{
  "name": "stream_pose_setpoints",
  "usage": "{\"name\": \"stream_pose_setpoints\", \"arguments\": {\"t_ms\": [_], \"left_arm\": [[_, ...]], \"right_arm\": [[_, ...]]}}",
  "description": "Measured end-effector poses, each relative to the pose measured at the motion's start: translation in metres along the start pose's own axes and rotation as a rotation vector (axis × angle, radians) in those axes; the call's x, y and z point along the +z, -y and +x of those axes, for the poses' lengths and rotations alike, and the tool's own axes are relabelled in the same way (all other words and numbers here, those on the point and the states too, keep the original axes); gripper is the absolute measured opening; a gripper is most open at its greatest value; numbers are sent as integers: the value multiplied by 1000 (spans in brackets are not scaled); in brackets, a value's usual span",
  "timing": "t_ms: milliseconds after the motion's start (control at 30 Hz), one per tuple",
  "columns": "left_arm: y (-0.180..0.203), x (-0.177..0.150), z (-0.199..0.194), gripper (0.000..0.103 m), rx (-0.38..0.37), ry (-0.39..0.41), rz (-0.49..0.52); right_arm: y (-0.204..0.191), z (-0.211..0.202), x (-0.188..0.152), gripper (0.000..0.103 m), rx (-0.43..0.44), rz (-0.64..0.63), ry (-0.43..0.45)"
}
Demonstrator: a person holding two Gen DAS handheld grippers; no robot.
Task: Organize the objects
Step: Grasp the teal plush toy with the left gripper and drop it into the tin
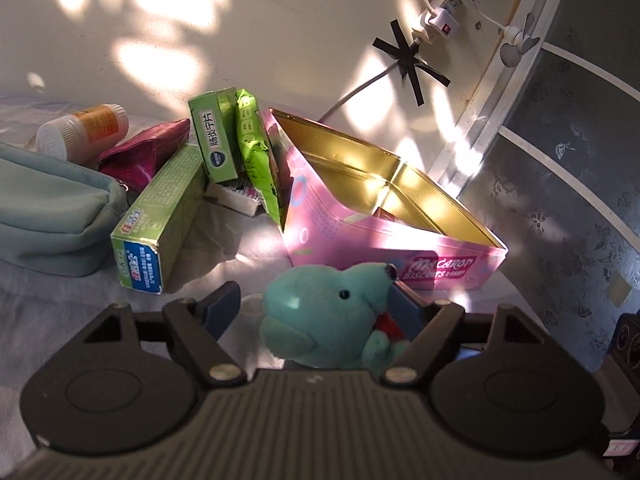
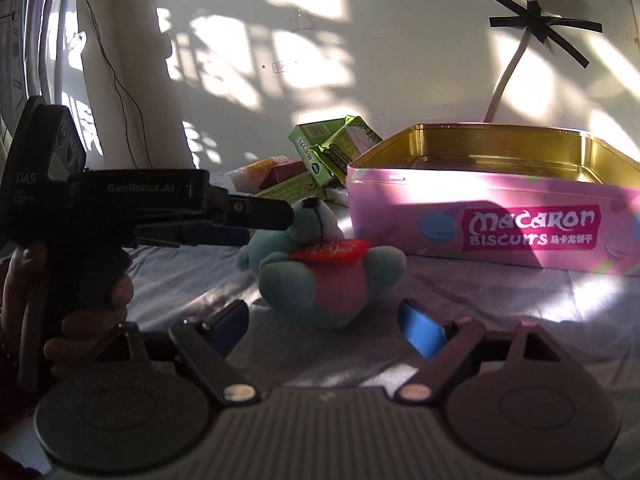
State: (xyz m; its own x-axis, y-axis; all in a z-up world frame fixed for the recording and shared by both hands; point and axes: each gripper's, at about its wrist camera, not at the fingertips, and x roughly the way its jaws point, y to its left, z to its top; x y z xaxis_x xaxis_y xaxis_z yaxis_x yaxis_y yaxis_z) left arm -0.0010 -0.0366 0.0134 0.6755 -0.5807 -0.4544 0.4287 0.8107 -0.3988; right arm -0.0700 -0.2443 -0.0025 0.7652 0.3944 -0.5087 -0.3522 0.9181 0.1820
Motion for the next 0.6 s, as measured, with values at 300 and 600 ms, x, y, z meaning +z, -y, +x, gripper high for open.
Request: {"name": "stream_pose_setpoints", "arguments": {"t_ms": [300,600], "left_arm": [[41,-10,12,63,142,10,199],[74,-5,-15,58,144,92,301]], "right_arm": [[24,28,4,55,41,126,-38],[6,-7,-3,47,-11,42,121]]}}
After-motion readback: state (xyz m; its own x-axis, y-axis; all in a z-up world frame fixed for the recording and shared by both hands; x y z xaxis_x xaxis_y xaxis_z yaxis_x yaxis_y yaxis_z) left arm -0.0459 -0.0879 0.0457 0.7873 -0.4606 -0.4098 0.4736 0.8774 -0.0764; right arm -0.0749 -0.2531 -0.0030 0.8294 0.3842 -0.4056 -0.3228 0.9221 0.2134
